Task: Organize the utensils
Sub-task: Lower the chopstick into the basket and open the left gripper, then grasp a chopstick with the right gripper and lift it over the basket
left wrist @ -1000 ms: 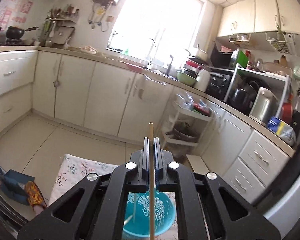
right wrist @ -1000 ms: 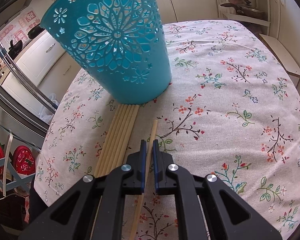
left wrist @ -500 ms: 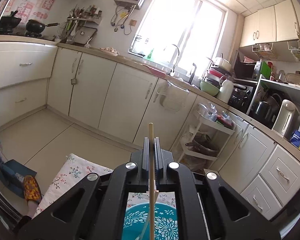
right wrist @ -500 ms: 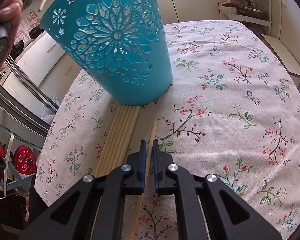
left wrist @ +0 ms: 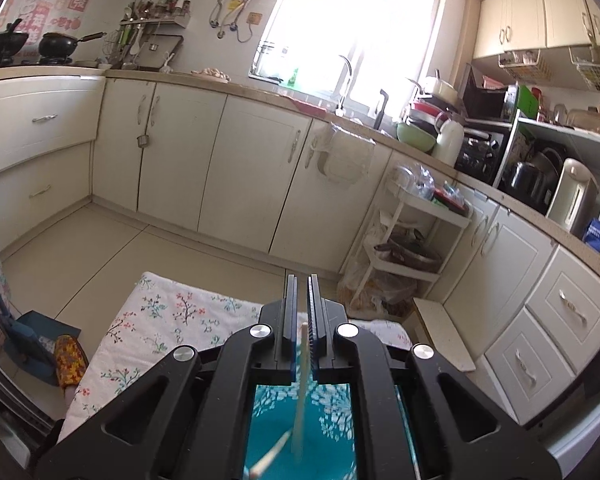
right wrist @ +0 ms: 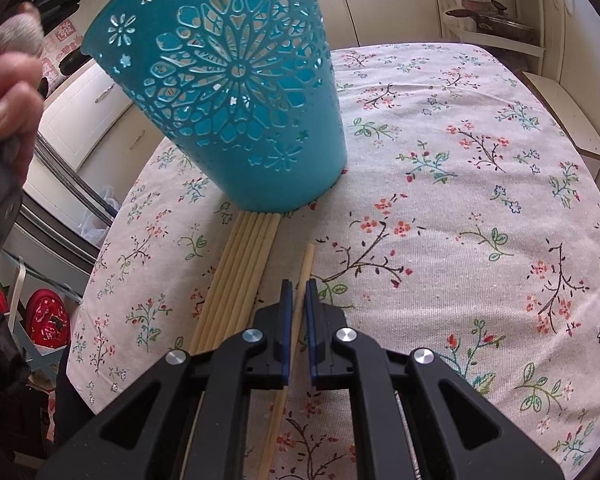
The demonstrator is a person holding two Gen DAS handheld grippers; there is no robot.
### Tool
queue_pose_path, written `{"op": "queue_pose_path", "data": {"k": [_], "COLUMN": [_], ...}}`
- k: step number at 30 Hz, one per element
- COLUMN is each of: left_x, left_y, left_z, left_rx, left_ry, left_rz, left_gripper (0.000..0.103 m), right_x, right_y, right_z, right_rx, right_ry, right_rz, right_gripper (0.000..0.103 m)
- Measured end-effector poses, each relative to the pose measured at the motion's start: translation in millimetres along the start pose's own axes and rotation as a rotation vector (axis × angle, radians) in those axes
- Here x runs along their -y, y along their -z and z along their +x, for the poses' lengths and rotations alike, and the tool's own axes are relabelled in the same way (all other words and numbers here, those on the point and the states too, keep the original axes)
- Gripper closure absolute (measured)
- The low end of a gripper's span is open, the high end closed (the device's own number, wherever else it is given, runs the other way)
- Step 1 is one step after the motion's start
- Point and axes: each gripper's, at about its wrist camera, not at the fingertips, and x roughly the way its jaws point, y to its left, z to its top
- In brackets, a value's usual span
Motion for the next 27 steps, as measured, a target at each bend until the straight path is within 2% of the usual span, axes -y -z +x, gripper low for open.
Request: {"op": "queue_pose_path", "data": {"k": [4,9,12,14,19,23,27], "left_x": [-8.2,-33.5,-57.2,-76.3,-122.0,-134.1,-133.6], "left_y": [8.8,15.2,26.0,40.2,83.1,104.9,114.5], "left_z": [-20.2,-68.0,-96.1,-105.1,-91.4,-66.3,-44.6], "left_rx": [-0.016,0.023,0.041,0.019,-0.124,-0.211,-0.256], "left_ry": [-0.010,-0.055,-0.105,-0.142,-0.224,-0.249,-0.248], "left_rz": [0.013,-0.009,-0.030,-0.051,-0.115,-0.098,-0.070], "left_gripper": [0.094,0.070,0.063,0.060,0.060,0.060,0.058], "right_x": [-2.9,-2.6,-3.5,-3.9,-11.5,-17.0,-20.0], "right_y": [0.8,1.6,2.4,3.3,6.5,11.9,15.6], "right_z": [0.5,0.2,-0.8,-2.0,-3.7,-6.9,-9.2], "right_rx": [0.003,0.006,0.002,0.002,0.009,0.010,0.015], "right_ry": [0.004,0.000,0.003,0.010,0.014,0.035,0.071], "right_rz": [-0.005,-0.005,-0.008,-0.018,-0.060,-0.081,-0.113], "right_gripper": [0.096,0.096,0.096,0.095,0.082,0.080,0.080]}}
